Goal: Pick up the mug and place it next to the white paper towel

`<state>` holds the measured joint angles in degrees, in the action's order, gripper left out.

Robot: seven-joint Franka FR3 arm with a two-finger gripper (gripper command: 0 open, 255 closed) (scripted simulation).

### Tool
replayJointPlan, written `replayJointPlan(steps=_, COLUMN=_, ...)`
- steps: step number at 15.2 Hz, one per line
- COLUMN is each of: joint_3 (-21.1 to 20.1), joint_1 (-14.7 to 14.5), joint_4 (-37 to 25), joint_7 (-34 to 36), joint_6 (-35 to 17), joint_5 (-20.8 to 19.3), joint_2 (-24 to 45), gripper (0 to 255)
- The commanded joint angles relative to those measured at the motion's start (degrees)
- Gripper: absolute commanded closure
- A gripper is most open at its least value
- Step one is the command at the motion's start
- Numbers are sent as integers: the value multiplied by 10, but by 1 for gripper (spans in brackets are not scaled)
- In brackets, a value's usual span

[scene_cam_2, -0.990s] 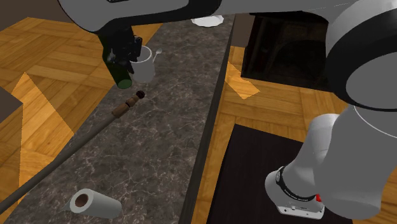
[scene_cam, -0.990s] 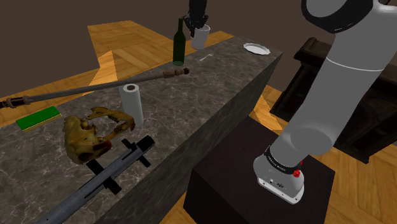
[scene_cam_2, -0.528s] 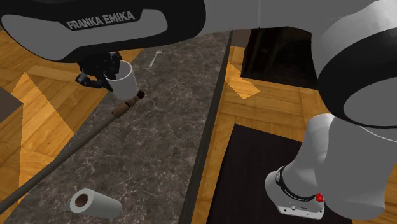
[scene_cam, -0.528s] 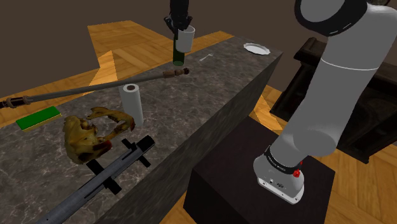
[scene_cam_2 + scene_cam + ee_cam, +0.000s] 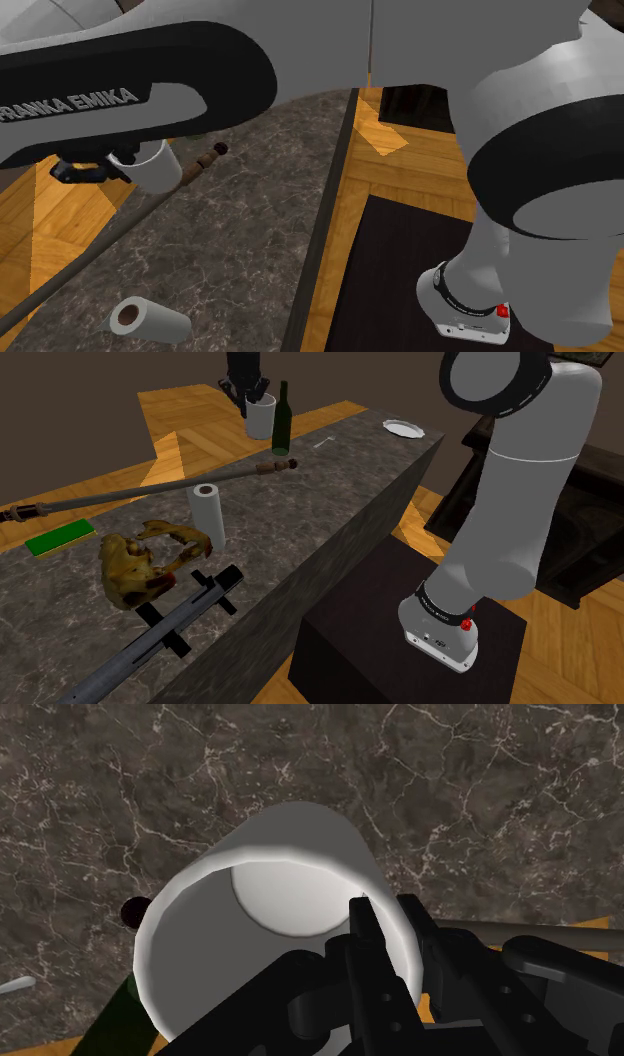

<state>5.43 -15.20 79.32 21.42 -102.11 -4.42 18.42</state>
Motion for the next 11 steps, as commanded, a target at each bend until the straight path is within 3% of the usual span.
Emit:
replayJointPlan(steps=1, joint_3=-7, joint_1=-15, joint_4=-31, joint_7=22, joint_6=12, joint_5=-2, joint_2=21, gripper=255)
replayJointPlan(steps=8, joint_3=-25, joint_1=-62, joint_4=-192, joint_7=84, joint_6=77, joint_5=-8, joint_2=124, gripper=255)
replayJointPlan(steps=11, joint_3=-25, joint_1=-63, joint_4=-156, joint_7=87, joint_6=49, joint_5=-8, joint_2=116, gripper=255)
